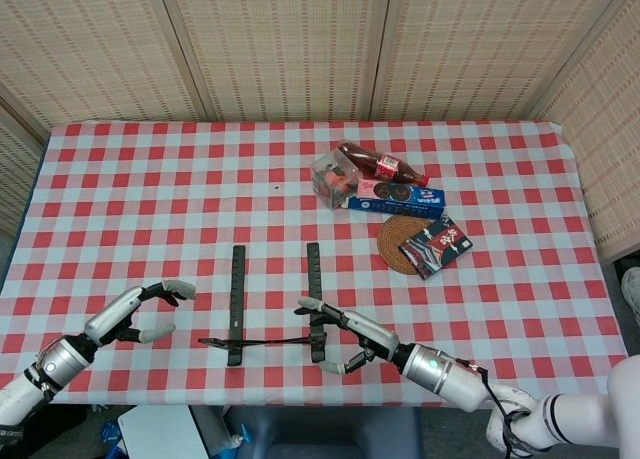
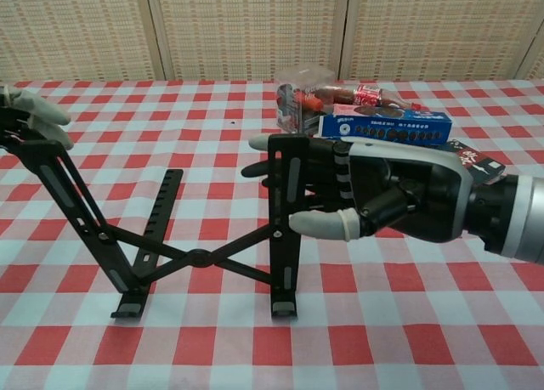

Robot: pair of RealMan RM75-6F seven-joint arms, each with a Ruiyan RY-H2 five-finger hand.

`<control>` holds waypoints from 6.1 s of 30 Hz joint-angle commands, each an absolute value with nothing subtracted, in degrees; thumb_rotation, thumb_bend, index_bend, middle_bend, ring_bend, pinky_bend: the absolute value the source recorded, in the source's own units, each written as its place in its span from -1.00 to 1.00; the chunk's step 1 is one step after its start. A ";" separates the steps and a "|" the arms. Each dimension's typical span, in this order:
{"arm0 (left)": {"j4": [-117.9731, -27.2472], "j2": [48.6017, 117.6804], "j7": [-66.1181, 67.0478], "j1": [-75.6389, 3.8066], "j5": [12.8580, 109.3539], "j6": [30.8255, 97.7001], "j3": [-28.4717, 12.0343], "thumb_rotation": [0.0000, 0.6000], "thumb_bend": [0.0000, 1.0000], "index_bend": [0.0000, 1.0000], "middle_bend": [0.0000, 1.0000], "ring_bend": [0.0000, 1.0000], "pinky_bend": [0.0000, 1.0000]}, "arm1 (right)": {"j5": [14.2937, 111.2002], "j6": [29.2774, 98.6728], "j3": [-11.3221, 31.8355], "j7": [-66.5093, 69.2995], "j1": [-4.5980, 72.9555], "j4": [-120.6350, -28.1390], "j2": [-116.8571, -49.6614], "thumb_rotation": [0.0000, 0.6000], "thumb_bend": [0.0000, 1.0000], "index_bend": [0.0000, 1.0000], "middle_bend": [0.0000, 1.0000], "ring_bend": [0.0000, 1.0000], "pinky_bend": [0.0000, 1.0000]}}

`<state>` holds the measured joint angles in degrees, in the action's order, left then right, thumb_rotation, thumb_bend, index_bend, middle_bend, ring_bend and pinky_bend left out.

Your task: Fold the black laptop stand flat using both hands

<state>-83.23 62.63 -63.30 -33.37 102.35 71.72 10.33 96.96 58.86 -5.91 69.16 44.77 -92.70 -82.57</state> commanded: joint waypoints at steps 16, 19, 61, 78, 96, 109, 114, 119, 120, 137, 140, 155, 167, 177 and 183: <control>-84.11 70.01 -38.11 -29.38 98.18 68.47 8.99 1.00 -0.66 -0.33 -0.53 -0.57 -0.51 | 94.59 61.43 -2.80 66.55 44.13 -98.28 -73.50 1.00 -0.42 -1.00 -0.82 -1.00 -0.80; -84.26 71.78 -34.33 -29.11 96.89 67.78 8.08 1.00 -0.66 -0.29 -0.53 -0.57 -0.51 | 94.46 61.23 -2.92 66.68 43.83 -98.06 -73.46 1.00 -0.42 -1.00 -0.82 -1.00 -0.80; -85.64 81.29 -24.16 -28.10 90.86 63.42 4.46 1.00 -0.42 -0.02 -0.45 -0.51 -0.51 | 96.05 61.34 -4.17 69.47 41.75 -95.51 -74.37 1.00 -0.42 -1.00 -0.82 -1.00 -0.80; -86.48 81.67 -24.00 -28.52 91.07 62.60 4.39 1.00 -0.27 0.00 -0.44 -0.51 -0.51 | 96.28 61.69 -4.47 70.11 41.20 -94.99 -74.49 1.00 -0.42 -1.00 -0.82 -1.00 -0.80; -86.14 79.28 -22.51 -29.17 93.35 62.81 5.41 1.00 -0.15 0.09 -0.43 -0.50 -0.51 | 96.59 61.47 -4.69 67.38 40.90 -95.58 -74.38 1.00 -0.42 -1.00 -0.82 -1.00 -0.80; -86.00 77.90 -22.36 -28.87 95.09 64.52 6.25 0.98 -0.15 -0.21 -0.42 -0.52 -0.51 | 96.29 60.72 -4.51 66.47 41.20 -95.89 -74.32 1.00 -0.42 -1.00 -0.82 -1.00 -0.80; -85.85 77.66 -20.68 -28.67 94.81 64.37 6.41 0.98 -0.15 -0.17 -0.42 -0.52 -0.51 | 96.38 60.79 -4.53 66.77 41.18 -95.61 -74.51 1.00 -0.42 -1.00 -0.82 -1.00 -0.80; -85.55 78.07 -19.43 -28.45 94.41 64.19 6.42 0.98 -0.15 -0.08 -0.42 -0.52 -0.51 | 96.38 60.89 -4.50 66.88 41.15 -95.57 -74.53 1.00 -0.42 -1.00 -0.82 -1.00 -0.80; -85.49 78.20 -19.33 -28.40 94.34 64.24 6.38 0.99 -0.15 -0.06 -0.42 -0.52 -0.51 | 96.40 60.91 -4.50 66.85 41.15 -95.59 -74.52 1.00 -0.42 -1.00 -0.82 -1.00 -0.80; -85.75 77.97 -19.56 -28.51 94.33 64.37 6.14 1.00 -0.15 0.05 -0.42 -0.50 -0.51 | 97.30 59.33 -5.06 59.99 41.54 -95.68 -74.24 1.00 -0.42 -1.00 -0.82 -1.00 -0.80; -85.66 77.96 -19.77 -28.48 94.32 64.36 6.20 1.00 -0.15 0.05 -0.43 -0.50 -0.51 | 96.23 57.44 -4.87 55.77 42.02 -96.58 -73.99 1.00 -0.44 -1.00 -0.82 -1.00 -0.80; -85.62 77.89 -20.11 -28.51 94.26 64.15 6.28 1.00 -0.15 0.04 -0.42 -0.50 -0.51 | 74.88 44.11 -0.13 29.30 44.61 -102.09 -76.27 1.00 -0.48 -0.36 -0.64 -1.00 -0.79; -85.97 77.89 -19.79 -28.69 93.89 63.75 6.03 1.00 -0.15 0.04 -0.42 -0.50 -0.51 | 62.99 41.77 2.48 15.29 46.83 -102.21 -81.75 1.00 -0.76 -0.17 -0.56 -1.00 -0.79; -86.12 77.88 -19.82 -28.76 93.83 63.79 5.85 0.99 -0.15 0.03 -0.42 -0.51 -0.51 | 56.49 43.58 4.16 8.19 47.48 -101.57 -85.63 1.00 -0.77 -0.07 -0.50 -1.00 -0.79; -85.95 77.93 -20.12 -28.77 93.80 63.79 5.83 0.99 -0.15 0.03 -0.42 -0.51 -0.51 | 54.05 44.10 5.10 5.99 47.57 -100.92 -87.16 1.00 -0.74 -0.02 -0.47 -0.98 -0.79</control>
